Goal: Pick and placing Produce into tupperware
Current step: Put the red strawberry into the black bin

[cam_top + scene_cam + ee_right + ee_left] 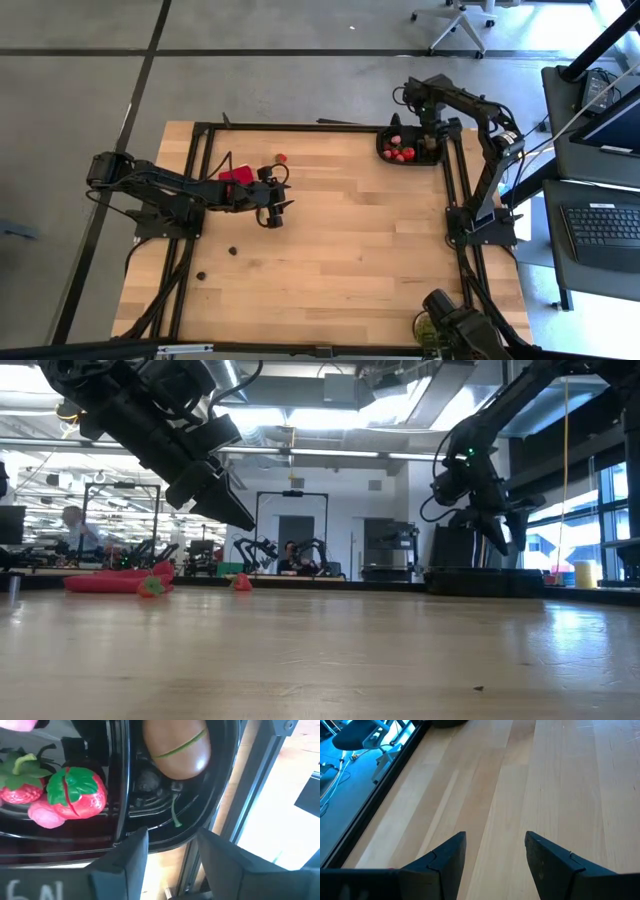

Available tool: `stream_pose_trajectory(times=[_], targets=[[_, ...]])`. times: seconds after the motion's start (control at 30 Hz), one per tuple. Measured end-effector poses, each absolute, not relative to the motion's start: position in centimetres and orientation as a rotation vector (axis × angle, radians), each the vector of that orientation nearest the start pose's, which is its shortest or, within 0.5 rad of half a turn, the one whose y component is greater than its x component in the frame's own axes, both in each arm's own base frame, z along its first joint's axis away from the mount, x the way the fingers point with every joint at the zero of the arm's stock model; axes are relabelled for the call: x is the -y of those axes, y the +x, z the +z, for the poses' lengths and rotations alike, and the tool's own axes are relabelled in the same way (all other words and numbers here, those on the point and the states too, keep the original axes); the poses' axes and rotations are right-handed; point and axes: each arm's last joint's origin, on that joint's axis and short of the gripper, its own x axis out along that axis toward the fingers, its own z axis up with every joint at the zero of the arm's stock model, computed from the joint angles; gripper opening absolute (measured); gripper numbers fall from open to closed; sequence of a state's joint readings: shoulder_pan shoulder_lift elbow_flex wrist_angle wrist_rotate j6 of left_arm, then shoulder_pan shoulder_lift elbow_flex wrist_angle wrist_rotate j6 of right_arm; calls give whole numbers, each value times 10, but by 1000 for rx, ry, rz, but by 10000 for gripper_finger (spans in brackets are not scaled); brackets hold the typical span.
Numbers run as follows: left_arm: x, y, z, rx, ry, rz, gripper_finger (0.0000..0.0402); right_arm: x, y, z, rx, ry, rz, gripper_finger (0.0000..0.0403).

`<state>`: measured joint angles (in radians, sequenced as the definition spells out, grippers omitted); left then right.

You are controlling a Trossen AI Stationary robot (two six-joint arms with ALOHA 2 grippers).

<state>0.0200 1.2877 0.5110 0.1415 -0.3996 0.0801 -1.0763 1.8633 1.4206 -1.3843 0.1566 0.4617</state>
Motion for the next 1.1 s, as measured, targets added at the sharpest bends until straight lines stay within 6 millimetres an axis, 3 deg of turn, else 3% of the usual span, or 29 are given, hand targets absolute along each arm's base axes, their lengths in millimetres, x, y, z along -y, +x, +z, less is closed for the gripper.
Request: stream_pose_trajectory(times=[0.13, 0.27, 0.43, 0.57, 0.73, 0.87, 1.0, 1.1], targets=[[-16, 239, 172, -647, 217, 384, 196, 284, 156, 227, -1526, 1124, -1267, 184], [-16, 239, 172, -660, 277, 369, 196, 284, 181, 254, -1423, 1030, -1238, 185], [-17, 239, 172, -665, 302, 361, 196, 272, 233, 287, -1247, 825, -1118, 186], [-16, 239, 172, -665, 302, 360, 196, 245, 283, 299, -1116, 673, -917, 186], [-14, 239, 172, -663, 301, 342, 196, 197, 341, 298, -976, 543, -495, 186], [-11, 239, 172, -658, 283, 335, 196, 160, 374, 292, -843, 468, -212, 186], [-8, 238, 171, -662, 259, 332, 196, 126, 393, 272, -783, 377, -72, 186], [-7, 236, 168, -698, 220, 339, 196, 110, 396, 249, -778, 359, -28, 186]])
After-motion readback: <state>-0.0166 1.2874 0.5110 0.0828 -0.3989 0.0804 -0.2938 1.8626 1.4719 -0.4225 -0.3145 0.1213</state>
